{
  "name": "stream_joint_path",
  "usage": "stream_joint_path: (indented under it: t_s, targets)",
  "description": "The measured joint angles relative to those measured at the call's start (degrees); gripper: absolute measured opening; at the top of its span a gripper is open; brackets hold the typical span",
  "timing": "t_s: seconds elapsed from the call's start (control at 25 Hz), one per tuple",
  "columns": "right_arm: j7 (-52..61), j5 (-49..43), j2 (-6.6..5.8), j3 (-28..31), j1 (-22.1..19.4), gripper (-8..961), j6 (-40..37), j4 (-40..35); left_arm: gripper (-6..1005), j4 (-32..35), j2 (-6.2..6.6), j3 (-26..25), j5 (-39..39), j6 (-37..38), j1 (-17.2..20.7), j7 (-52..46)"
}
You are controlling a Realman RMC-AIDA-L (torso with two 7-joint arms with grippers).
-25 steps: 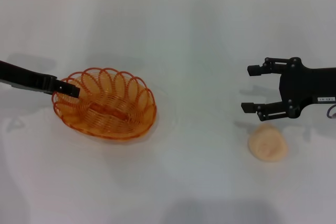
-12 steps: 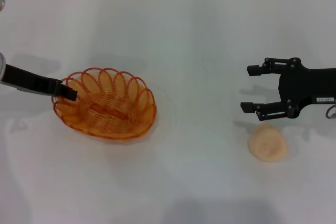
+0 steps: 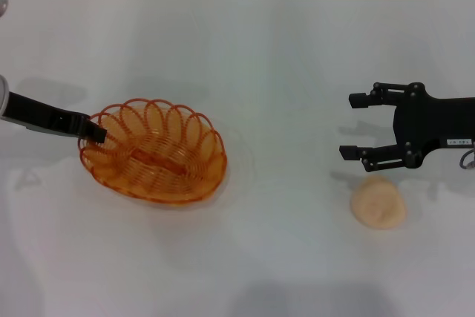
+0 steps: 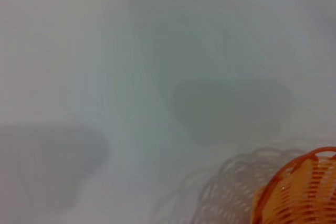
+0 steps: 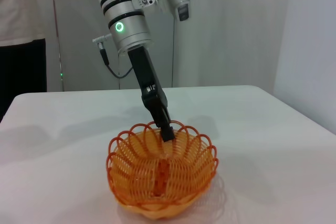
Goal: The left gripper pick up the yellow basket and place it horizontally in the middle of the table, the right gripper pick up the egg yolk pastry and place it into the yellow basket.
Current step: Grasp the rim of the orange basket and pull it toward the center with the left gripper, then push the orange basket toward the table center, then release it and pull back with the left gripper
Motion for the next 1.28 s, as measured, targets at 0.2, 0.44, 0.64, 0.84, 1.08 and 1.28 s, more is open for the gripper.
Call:
stream_joint_path:
  t_s: [0.2, 0.44, 0.64, 0.84, 1.08, 1.28]
  targets:
    - [0.0, 0.3, 0.03, 0.0, 0.0, 819, -0.2, 0.0, 88, 0.4, -0.28, -0.3, -1.9, 3.0, -0.1, -0.7]
    - [0.0, 0.4, 0.03, 0.0, -0.4, 817, -0.1, -1.2, 87, 2.5, -0.5, -0.3, -4.5, 5.4, -0.2, -7.9]
    - [0.0, 0.4, 0.38, 1.7, -0.9, 815, -0.2, -2.3, 87, 2.8, -1.2, -0.3, -4.9, 5.1, -0.9, -15.4]
    - [0.0, 0.3, 0.55, 2.8, -1.0, 813, -0.5, -2.4, 77, 3.0, -3.81, 0.1, -5.3, 3.8, -2.7, -23.2]
    - [-0.2, 0.2, 0.12, 2.8, -1.5, 811, -0.6, -2.4, 101, 3.1, -5.03, 10.4, -11.6, -1.1, -2.4, -30.2]
    - [-0.2, 0.0, -0.01, 2.8, -1.8, 809, -0.7, -2.6, 122, 5.6, -5.1, 19.4, -14.2, -4.8, -0.7, -35.2]
